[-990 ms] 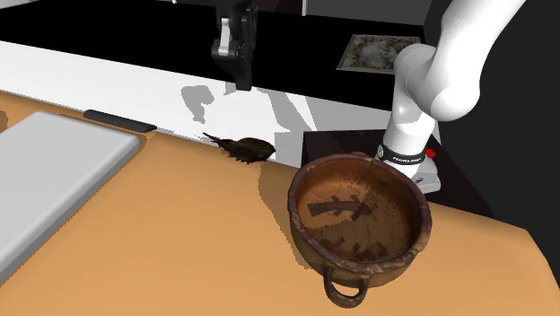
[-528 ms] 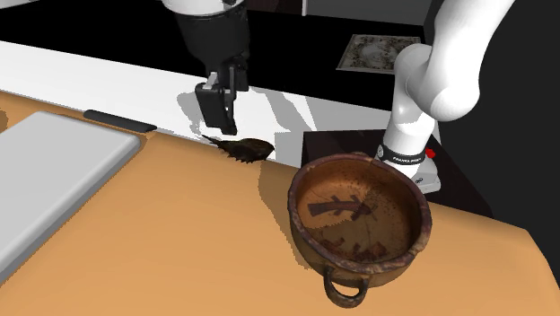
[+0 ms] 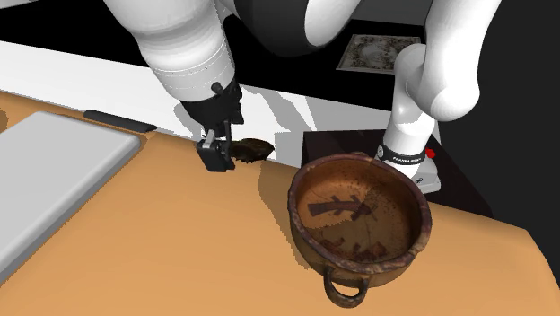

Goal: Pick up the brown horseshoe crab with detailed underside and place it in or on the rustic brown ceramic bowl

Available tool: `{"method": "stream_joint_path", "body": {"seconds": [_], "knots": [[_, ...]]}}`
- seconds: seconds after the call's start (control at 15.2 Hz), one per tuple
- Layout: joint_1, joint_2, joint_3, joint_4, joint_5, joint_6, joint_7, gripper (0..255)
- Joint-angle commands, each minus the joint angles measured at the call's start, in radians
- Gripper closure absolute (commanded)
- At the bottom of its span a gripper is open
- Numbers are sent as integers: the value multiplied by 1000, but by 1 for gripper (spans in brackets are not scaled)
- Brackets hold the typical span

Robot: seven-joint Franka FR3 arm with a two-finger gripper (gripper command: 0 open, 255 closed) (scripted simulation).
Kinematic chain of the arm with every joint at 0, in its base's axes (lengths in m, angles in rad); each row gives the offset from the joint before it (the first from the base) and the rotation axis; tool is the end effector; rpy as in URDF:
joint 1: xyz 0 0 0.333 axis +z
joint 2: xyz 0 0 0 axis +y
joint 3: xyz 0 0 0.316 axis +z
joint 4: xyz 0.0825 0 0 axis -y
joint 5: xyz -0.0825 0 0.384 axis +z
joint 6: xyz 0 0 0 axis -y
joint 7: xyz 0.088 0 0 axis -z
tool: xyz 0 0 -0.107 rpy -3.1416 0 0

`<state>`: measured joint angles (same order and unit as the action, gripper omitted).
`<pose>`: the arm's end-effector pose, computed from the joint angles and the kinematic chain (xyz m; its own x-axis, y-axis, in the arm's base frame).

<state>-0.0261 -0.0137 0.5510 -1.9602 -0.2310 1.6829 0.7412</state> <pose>0.4640 0.2442 0.4612 0.9847 -0.1679 -0.0474 -0.1420 -0.9291 0.3414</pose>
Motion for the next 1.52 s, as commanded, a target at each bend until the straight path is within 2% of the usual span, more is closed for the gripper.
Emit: {"method": "stream_joint_path", "body": {"seconds": [0.0, 0.2, 0.73, 0.79, 1.45], "knots": [[-2, -4, -3, -32, -1, 29, 1, 0], [-6, -7, -6, -68, -3, 63, 2, 0], [-6, -7, -6, -68, -3, 63, 2, 0], [-6, -7, -6, -68, -3, 63, 2, 255], [-6, -11, -7, -59, 0, 51, -2, 255]]}}
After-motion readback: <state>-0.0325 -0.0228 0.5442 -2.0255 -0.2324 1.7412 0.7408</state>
